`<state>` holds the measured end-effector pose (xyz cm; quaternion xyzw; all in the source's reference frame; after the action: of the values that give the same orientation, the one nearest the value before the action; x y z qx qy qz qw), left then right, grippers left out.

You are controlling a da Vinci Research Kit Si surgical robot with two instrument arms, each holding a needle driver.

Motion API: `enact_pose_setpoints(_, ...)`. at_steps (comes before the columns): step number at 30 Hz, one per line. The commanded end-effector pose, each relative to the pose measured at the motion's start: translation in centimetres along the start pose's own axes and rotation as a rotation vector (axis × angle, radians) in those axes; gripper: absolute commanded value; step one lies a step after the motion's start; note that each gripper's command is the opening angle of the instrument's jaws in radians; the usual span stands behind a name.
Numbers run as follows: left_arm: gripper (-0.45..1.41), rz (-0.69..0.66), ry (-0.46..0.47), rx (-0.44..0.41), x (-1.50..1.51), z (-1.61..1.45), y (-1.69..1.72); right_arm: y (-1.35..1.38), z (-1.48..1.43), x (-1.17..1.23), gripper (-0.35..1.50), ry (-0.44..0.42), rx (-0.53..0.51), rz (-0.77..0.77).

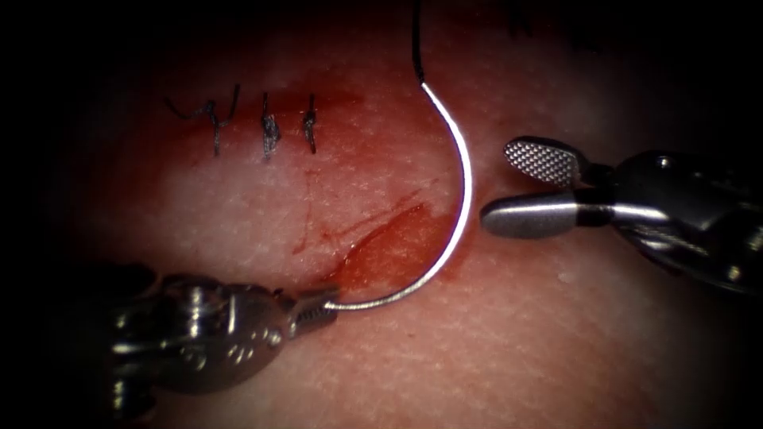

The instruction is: Wound Closure

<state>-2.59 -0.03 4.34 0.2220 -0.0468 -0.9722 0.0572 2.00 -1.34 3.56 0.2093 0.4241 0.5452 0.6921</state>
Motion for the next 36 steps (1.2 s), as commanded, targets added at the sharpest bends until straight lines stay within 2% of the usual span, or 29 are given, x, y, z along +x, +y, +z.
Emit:
enact_pose_setpoints(1, -0.45, -0.004, 0.005, -0.002, 0.04, 0.07, 0.04, 0.00, 0.17, 0.00, 1.19, -0.007, -0.008, 0.011)
enact_pose_setpoints(9, -0.45, 0.005, 0.008, 0.019, 0.08, -0.08, -0.02, 0.07, 0.37, 0.01, 1.17, -0.058, -0.089, 0.024)
enact_pose_setpoints(18, -0.45, 0.025, 0.015, 0.018, 0.16, -0.12, -0.01, 0.01, 0.46, 0.02, 1.25, -0.051, -0.101, 0.029)
enact_pose_setpoints(22, -0.45, 0.030, 0.018, 0.015, 0.16, -0.12, 0.00, -0.02, 0.50, 0.04, 1.24, -0.049, -0.105, 0.032)
enact_pose_setpoints(23, -0.45, 0.036, 0.017, 0.015, 0.16, -0.12, 0.00, -0.02, 0.50, 0.04, 1.08, -0.049, -0.105, 0.033)
enact_pose_setpoints(24, -0.45, 0.036, 0.017, 0.015, 0.16, -0.12, 0.00, -0.02, 0.50, 0.04, 0.83, -0.049, -0.105, 0.033)
enact_pose_setpoints(25, -0.45, 0.036, 0.020, 0.014, 0.15, -0.13, 0.00, -0.02, 0.50, 0.04, 0.38, -0.049, -0.105, 0.033)
enact_pose_setpoints(26, -0.45, 0.035, 0.019, 0.014, 0.15, -0.13, 0.00, -0.02, 0.49, 0.04, -0.29, -0.049, -0.107, 0.034)
enact_pose_setpoints(27, -0.45, 0.035, 0.022, 0.013, 0.15, -0.13, 0.00, -0.02, 0.50, 0.05, -0.35, -0.048, -0.110, 0.035)
enact_pose_setpoints(32, -0.45, 0.034, 0.050, 0.000, 0.17, -0.13, 0.01, -0.01, 0.50, 0.11, -0.35, -0.011, -0.183, 0.067)
enact_pose_setpoints(33, -0.32, 0.035, 0.066, -0.007, 0.17, -0.13, 0.02, -0.01, 0.50, 0.14, -0.35, -0.002, -0.186, 0.055)
enact_pose_setpoints(36, 0.27, 0.017, 0.140, -0.041, 0.20, -0.13, 0.03, 0.00, 0.47, 0.22, -0.35, 0.044, -0.188, 0.027)
